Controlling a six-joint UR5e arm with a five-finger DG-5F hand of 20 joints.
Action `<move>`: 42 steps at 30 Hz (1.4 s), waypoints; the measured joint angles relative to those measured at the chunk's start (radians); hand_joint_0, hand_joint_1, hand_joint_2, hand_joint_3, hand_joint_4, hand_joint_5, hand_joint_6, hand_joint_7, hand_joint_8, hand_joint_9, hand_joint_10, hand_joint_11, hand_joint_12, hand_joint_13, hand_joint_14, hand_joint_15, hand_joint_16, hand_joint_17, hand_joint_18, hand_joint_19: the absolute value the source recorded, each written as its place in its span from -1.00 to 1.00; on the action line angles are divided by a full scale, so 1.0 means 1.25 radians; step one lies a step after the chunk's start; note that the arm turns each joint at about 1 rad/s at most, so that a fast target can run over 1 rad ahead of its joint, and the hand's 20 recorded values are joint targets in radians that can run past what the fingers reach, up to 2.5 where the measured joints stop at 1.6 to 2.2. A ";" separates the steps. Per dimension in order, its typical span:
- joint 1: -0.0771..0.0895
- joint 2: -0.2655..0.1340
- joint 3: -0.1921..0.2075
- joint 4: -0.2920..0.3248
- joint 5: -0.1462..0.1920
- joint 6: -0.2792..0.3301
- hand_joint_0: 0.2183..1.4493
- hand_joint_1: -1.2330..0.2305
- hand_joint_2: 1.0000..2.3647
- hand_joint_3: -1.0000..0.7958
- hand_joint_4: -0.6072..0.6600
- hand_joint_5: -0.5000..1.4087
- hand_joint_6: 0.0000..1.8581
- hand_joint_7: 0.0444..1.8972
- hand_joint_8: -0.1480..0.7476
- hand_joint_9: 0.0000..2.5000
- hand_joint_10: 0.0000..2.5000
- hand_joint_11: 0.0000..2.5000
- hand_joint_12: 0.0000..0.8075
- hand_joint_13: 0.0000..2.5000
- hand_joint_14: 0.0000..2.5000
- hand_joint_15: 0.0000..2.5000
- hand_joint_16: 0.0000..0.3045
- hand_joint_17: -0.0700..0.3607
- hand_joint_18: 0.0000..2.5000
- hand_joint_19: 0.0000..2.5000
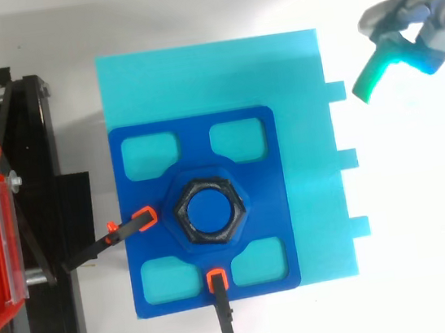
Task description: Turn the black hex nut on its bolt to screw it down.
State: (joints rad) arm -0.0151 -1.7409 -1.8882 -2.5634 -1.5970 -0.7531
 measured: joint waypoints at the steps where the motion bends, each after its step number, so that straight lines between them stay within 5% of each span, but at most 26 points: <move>1: 0.002 0.000 0.000 -0.006 0.013 0.018 -0.65 0.08 -1.00 -0.44 0.26 -0.71 -0.46 -0.28 -0.06 -0.94 -1.00 -1.00 -0.03 -1.00 -1.00 -1.00 -0.61 -0.05 -1.00 -0.86; 5: 0.011 0.000 -0.001 -0.019 0.047 0.101 -0.66 0.08 -1.00 -0.44 0.22 -0.73 -0.46 -0.34 -0.10 -1.00 -1.00 -1.00 -0.03 -1.00 -1.00 -1.00 -0.61 -0.05 -1.00 -0.88; 13: 0.020 0.000 -0.002 -0.024 0.055 0.247 -0.70 0.18 -1.00 -0.44 0.25 -0.78 -0.46 -0.45 -0.16 -1.00 -1.00 -1.00 -0.04 -1.00 -1.00 -0.99 -0.60 -0.03 -1.00 -0.88; 32: 0.020 0.000 -0.002 -0.024 0.058 0.261 -0.65 0.24 -1.00 -0.44 0.45 -0.79 -0.46 -0.49 -0.13 -1.00 -1.00 -1.00 -0.04 -1.00 -1.00 -0.96 -0.60 -0.04 -1.00 -0.83; 42: 0.020 0.000 -0.002 -0.024 0.058 0.261 -0.64 0.14 -1.00 -0.44 0.31 -0.76 -0.46 -0.43 -0.12 -1.00 -1.00 -1.00 -0.04 -1.00 -1.00 -1.00 -0.59 -0.02 -1.00 -0.89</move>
State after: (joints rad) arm 0.0098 -1.7410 -1.8908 -2.5940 -1.5246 -0.4265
